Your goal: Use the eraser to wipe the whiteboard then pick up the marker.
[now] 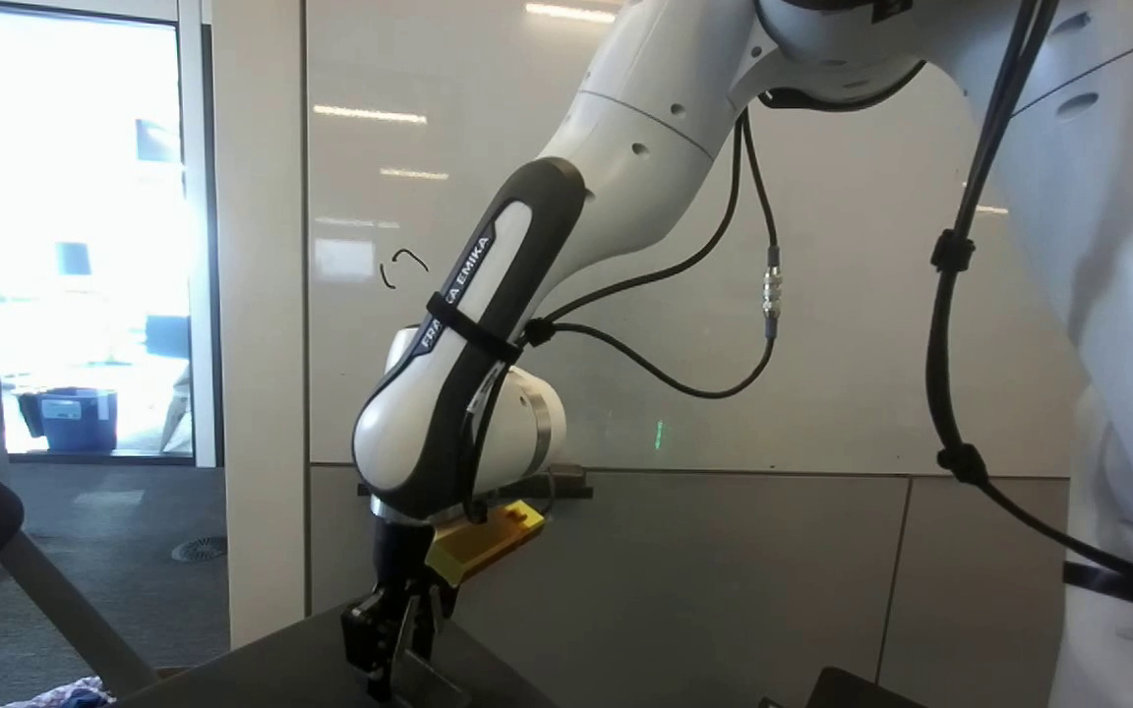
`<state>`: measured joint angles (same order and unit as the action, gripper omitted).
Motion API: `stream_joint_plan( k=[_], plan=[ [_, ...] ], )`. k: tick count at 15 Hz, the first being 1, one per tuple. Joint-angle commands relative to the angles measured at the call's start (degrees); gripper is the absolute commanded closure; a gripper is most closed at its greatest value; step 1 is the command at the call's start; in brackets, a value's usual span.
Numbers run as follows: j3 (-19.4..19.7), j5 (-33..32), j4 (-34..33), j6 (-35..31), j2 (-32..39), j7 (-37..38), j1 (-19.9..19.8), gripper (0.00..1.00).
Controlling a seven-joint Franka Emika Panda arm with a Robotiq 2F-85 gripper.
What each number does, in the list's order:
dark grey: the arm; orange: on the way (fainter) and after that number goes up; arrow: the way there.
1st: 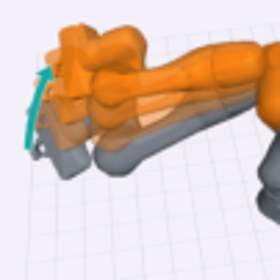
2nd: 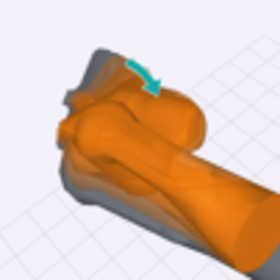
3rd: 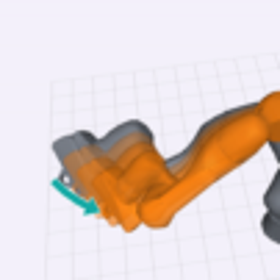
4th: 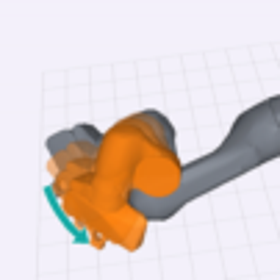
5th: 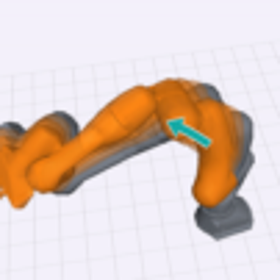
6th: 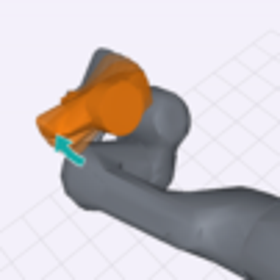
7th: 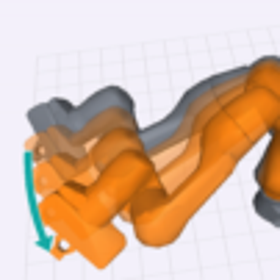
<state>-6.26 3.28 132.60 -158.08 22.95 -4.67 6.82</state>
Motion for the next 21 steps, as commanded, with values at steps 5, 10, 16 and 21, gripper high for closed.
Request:
stream_joint_plan(
  k=[5,10,16,21],
  plan=[
    [1.4,-20.5,6.3,14.4,-23.5,7.8,5.1,0.69],
    [-4.3,-32.7,4.6,24.6,-36.6,8.6,4.3,0.69],
    [-9.7,-48.4,-0.9,26.3,-40.1,8.1,2.5,0.69],
    [-8.7,-70.5,-7.5,23.4,-35.1,13.8,-0.2,0.69]
  ],
)
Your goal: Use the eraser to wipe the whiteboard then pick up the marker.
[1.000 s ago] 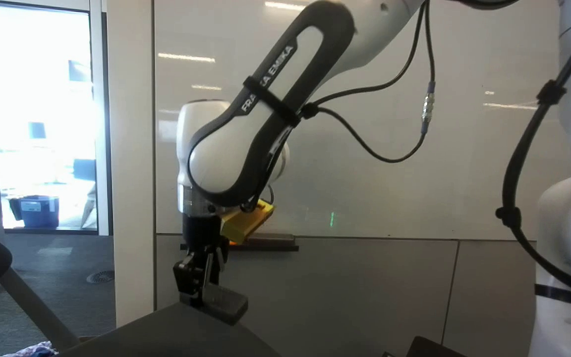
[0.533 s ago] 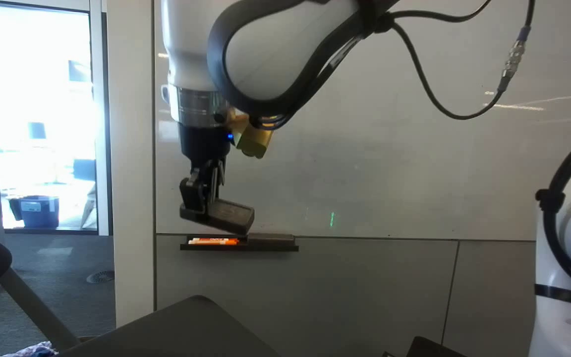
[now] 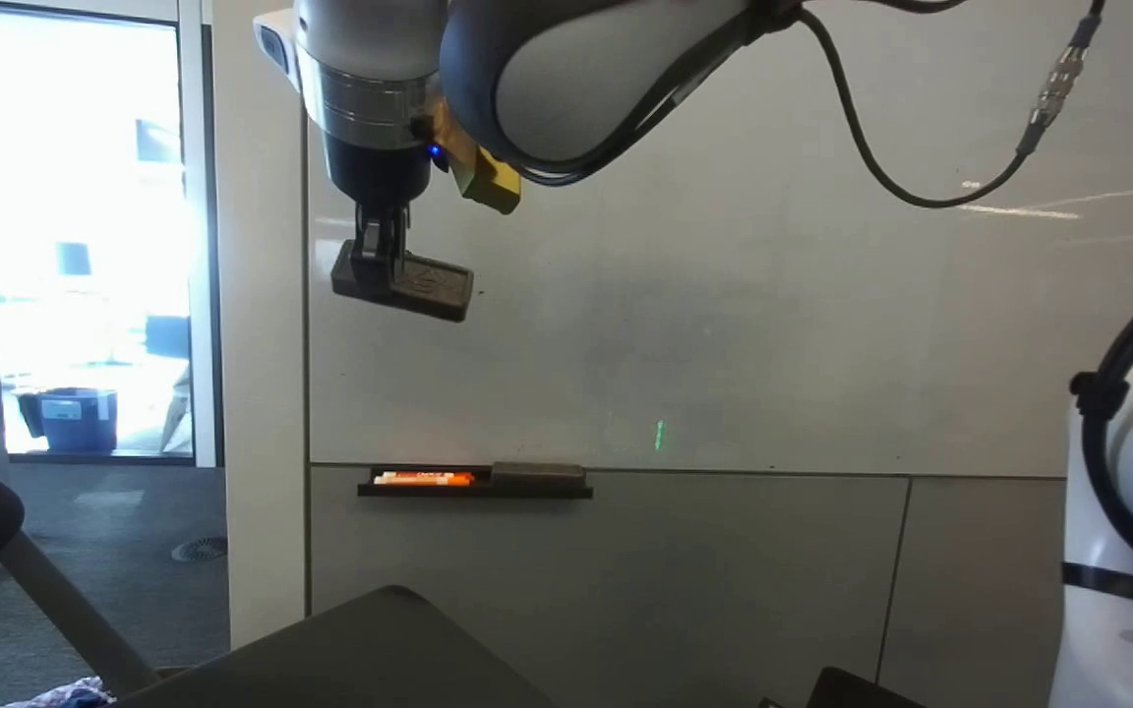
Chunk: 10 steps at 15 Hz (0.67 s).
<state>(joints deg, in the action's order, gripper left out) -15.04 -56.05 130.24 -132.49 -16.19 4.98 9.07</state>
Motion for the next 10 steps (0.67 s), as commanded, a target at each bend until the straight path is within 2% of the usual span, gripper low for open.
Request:
stream_joint_plan(
  k=[1,3,4,5,10],
  plan=[
    [-0.4,-15.8,-6.4,-2.9,5.0,6.5,-4.0,0.69],
    [-0.6,-25.4,-10.0,-3.5,7.9,12.3,-6.4,0.69],
    [1.8,-29.5,-11.7,-2.5,9.8,15.1,-4.6,0.69],
    [2.5,-32.4,-13.4,-2.3,11.5,17.4,-4.7,0.69],
    [6.7,-41.0,-19.2,-2.3,19.0,24.9,-4.6,0.69]
  ],
)
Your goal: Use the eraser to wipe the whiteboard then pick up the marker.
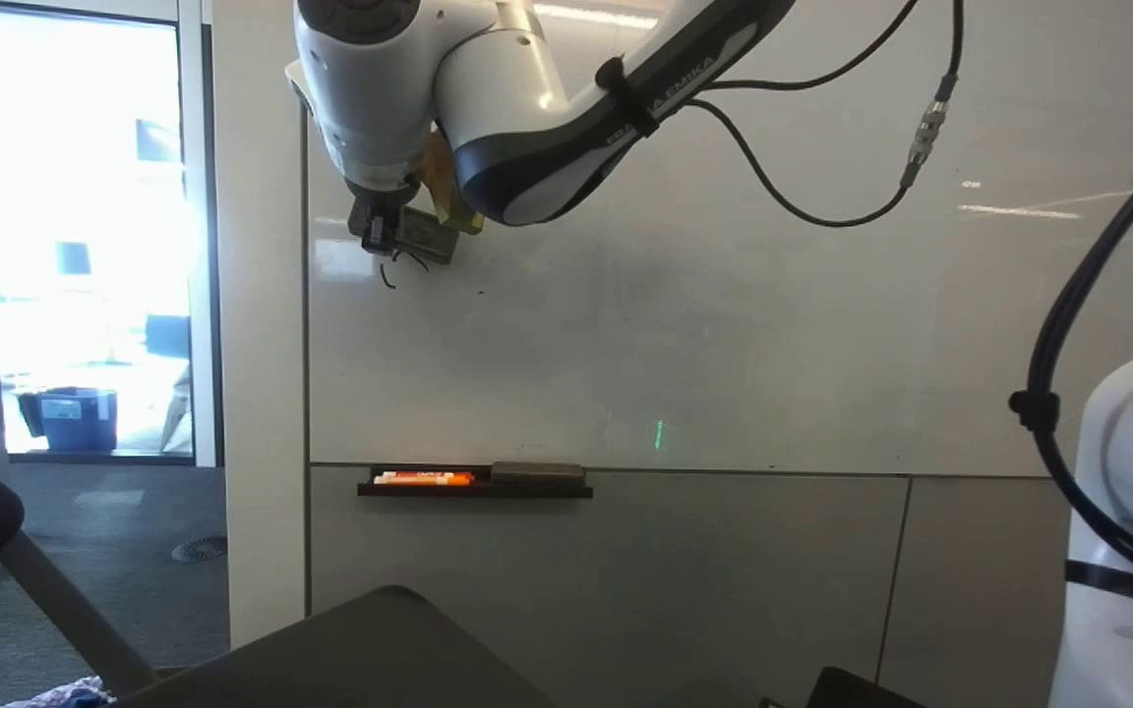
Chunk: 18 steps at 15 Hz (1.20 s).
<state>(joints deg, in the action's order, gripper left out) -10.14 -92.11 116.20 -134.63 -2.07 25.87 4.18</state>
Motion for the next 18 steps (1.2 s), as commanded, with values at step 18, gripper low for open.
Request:
stream_joint_plan(
  k=[18],
  plan=[
    [4.9,-18.0,-1.8,-0.3,13.0,22.8,-1.8,0.69]
  ],
)
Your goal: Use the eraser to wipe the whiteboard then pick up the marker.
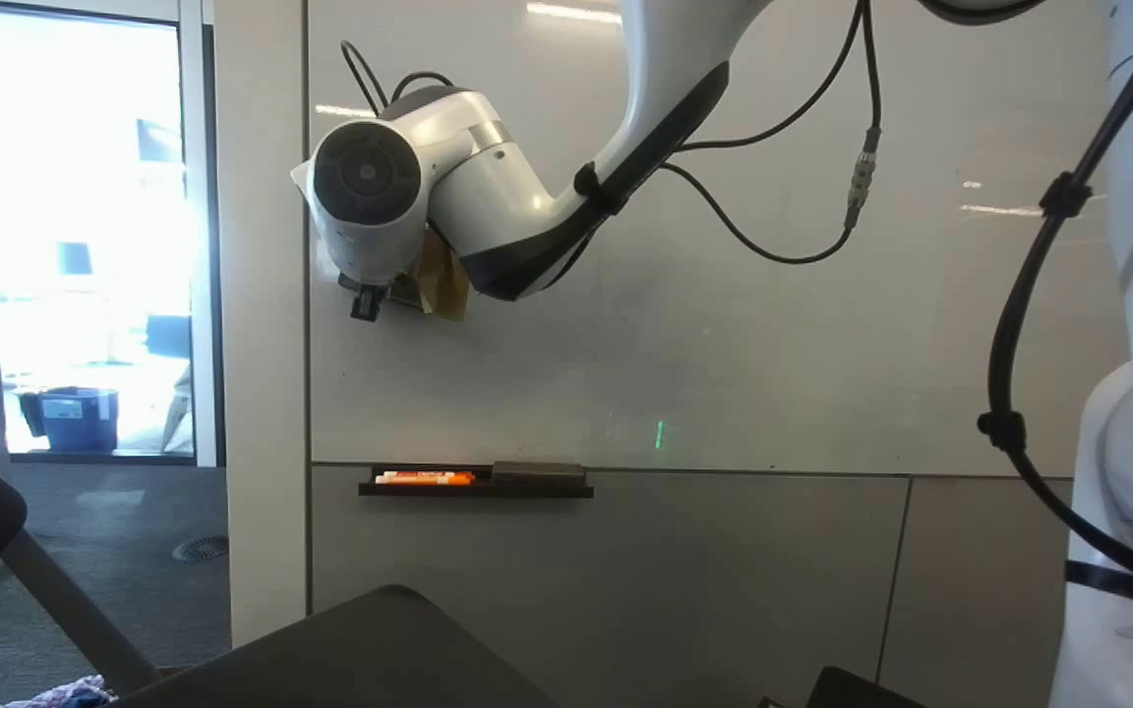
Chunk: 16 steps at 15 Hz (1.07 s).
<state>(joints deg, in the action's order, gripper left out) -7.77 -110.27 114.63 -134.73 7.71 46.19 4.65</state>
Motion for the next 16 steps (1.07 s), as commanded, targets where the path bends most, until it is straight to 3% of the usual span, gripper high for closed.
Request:
stream_joint_plan(
  k=[1,6,12,14,16],
  plan=[
    [2.5,0.0,0.7,0.0,3.2,3.2,-2.2,0.69],
    [2.1,-1.1,2.8,1.0,-0.5,7.4,-1.6,0.69],
    [1.2,0.9,8.1,5.4,-11.6,11.5,0.0,0.69],
    [1.0,5.9,10.1,5.0,-14.6,8.0,0.6,0.69],
    [1.3,16.9,12.8,-1.7,-16.9,1.8,1.3,0.69]
  ],
)
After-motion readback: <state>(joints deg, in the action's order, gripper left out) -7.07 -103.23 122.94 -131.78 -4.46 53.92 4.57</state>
